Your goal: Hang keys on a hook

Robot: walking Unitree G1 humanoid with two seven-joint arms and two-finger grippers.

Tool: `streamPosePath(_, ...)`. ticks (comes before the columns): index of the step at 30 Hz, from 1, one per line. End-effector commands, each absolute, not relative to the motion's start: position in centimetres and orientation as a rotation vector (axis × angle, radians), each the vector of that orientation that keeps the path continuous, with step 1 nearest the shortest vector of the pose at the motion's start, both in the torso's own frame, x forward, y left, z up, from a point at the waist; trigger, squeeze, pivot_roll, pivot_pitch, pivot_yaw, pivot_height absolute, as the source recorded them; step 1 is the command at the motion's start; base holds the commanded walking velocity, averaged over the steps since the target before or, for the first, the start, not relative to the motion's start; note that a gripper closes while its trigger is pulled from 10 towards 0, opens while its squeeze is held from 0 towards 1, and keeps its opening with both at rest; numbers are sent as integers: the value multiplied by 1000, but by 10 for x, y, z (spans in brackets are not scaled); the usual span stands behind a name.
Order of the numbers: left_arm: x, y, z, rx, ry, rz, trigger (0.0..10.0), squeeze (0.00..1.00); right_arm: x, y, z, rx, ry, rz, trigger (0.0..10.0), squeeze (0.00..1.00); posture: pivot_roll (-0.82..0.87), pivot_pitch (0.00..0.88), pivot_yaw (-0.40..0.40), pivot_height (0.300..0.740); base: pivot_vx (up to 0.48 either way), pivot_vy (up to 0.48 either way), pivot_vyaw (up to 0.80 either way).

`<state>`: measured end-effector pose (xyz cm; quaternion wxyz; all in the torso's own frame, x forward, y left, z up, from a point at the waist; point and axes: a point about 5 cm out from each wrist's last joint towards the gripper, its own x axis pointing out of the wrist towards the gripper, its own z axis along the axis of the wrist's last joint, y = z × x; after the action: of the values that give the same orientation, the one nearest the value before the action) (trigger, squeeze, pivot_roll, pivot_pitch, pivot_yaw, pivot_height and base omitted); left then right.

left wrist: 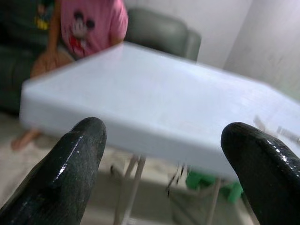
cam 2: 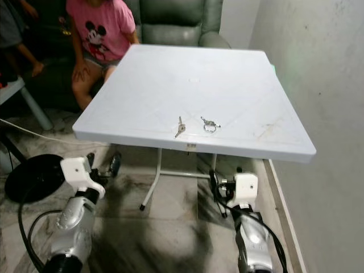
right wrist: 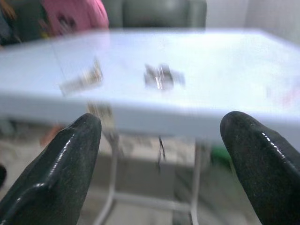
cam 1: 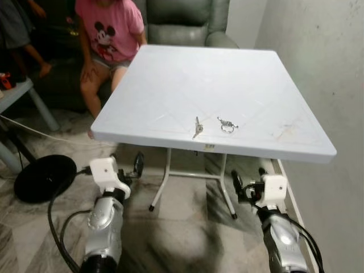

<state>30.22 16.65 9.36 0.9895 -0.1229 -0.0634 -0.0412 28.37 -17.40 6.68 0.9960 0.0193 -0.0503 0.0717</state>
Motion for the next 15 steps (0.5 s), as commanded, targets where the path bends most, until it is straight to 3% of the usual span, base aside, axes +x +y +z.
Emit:
streamPosePath(1,304,169,105,-238,-145,-94,10000,0,286,-173,79,43,-133,147,10000,0,22,21,-18,732,0,0,0)
streamPosePath(6,299,174,127,-218,-164,-110,10000,0,286,-169,119,34,-245,169,10000,0,19,25,-14,732,0,0,0)
streamPosePath(15,292,167,123,-270,-80,-107,10000,0,282,-175,123,40,-205,142,10000,0,12,26,-16,732,0,0,0)
